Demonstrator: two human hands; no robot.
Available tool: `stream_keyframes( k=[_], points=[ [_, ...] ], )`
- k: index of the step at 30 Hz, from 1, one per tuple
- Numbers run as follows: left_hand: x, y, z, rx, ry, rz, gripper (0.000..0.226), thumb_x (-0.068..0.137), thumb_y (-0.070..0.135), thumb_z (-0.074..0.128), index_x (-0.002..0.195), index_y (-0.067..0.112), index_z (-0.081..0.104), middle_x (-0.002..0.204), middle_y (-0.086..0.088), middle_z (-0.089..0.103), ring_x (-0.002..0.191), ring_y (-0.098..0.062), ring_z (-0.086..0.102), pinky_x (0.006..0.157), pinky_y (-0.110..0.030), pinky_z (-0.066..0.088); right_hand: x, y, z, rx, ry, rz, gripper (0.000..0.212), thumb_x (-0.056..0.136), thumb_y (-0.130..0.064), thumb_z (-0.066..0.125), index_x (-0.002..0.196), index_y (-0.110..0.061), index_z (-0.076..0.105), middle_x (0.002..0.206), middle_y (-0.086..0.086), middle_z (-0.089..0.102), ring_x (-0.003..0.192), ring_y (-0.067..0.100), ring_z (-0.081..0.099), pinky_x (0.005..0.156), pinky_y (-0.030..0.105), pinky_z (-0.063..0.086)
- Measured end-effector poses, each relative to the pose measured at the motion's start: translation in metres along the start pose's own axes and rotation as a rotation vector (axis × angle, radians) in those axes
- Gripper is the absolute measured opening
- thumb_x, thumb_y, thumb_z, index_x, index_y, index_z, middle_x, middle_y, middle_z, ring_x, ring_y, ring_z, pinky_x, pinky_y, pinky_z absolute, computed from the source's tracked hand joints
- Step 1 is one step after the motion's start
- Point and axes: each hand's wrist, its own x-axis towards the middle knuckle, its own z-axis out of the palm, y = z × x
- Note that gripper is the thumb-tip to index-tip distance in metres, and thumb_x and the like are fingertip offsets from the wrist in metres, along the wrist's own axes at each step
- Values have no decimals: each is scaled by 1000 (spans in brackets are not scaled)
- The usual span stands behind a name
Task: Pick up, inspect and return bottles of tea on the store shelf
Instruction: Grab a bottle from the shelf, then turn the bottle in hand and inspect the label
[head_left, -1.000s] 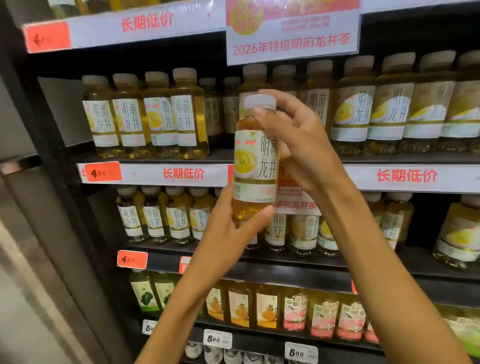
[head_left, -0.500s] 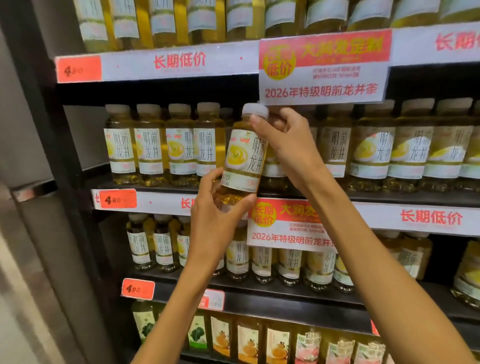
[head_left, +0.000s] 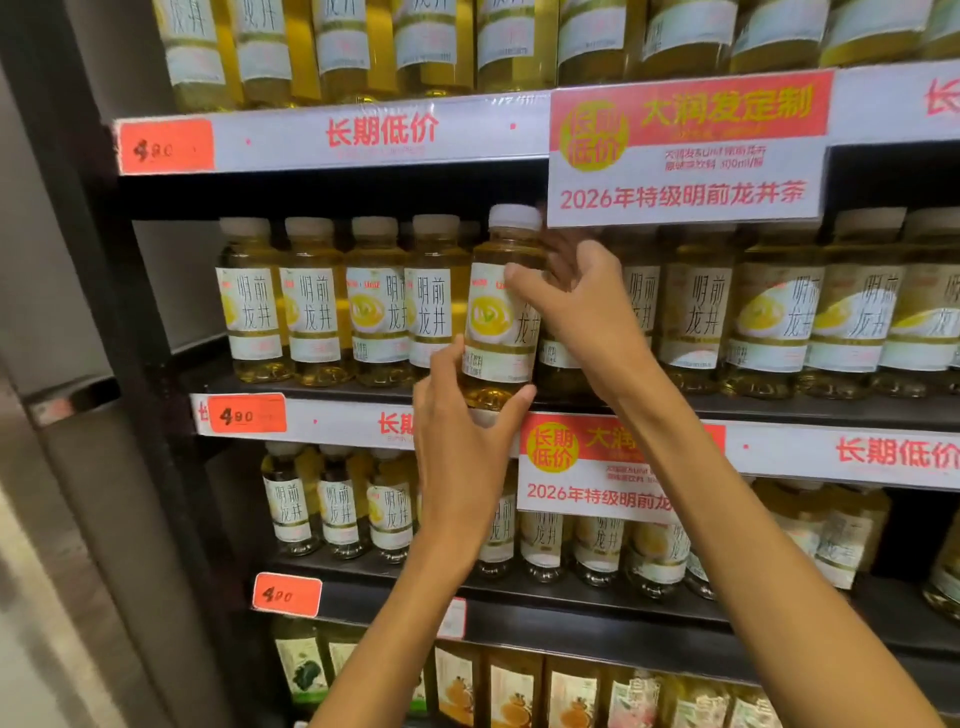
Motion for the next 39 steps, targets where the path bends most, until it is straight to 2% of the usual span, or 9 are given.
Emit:
stream_keyframes(
  k=[3,7,11,17,19,24,30,36,39],
  points=[
    [2,-1,5,299,69,49,68,78,49,70,135,18,50,129,-8,45,119,-20,34,93,-30,34,0,3,-6,-108,-21,-73,33,84,-4,70,110,-16,52,107,-6,63,100,-3,61,88,17,48],
    [3,3,12,327,73,23,70,82,48,67,139,16,42,128,-8,50,117,-24,39,95,-38,37,4,8,-6,-267,16,-88,39,81,-17,76,114,-6,57,112,2,64,107,13,62,95,34,51],
    [5,4,15,336,119,53,62,81,39,71,132,13,48,121,-8,56,113,-26,45,91,-37,38,5,14,0,-578,116,-171,34,81,-34,74,90,-9,53,87,0,58,89,19,57,71,22,41],
    [7,3,15,347,118,48,57,83,36,69,132,13,50,121,-8,55,113,-24,45,92,-35,37,8,17,7,-662,177,-240,51,83,-39,71,114,0,58,104,14,66,98,25,59,82,36,49],
    [8,2,15,352,115,38,57,84,37,68,132,13,50,122,-7,55,113,-24,44,92,-34,37,10,19,8,-710,194,-248,54,83,-43,70,116,-2,59,96,13,67,91,26,62,76,37,50],
    [13,6,20,383,110,25,56,84,36,69,131,12,50,121,-8,55,114,-24,46,92,-34,37,9,23,10,-848,254,-280,43,84,-48,66,77,-10,48,68,9,56,69,29,59,59,38,44],
    [15,13,22,355,129,17,62,81,29,73,134,11,44,119,-7,56,114,-23,48,93,-33,37,4,26,-3,-899,389,-354,40,89,-41,63,78,-3,55,73,20,62,69,38,55,61,36,32],
    [9,26,25,249,85,117,57,84,11,68,135,12,42,110,-4,55,105,-17,50,89,-25,36,15,26,-16,-1030,78,42,59,99,-52,36,61,-7,47,67,11,58,75,37,61,64,36,39],
    [6,28,26,214,47,142,51,85,10,66,132,13,45,107,-2,55,102,-16,49,89,-24,36,13,26,-22,-962,99,-11,55,98,-47,45,57,-12,36,52,-2,38,71,39,61,60,35,35]
  ],
)
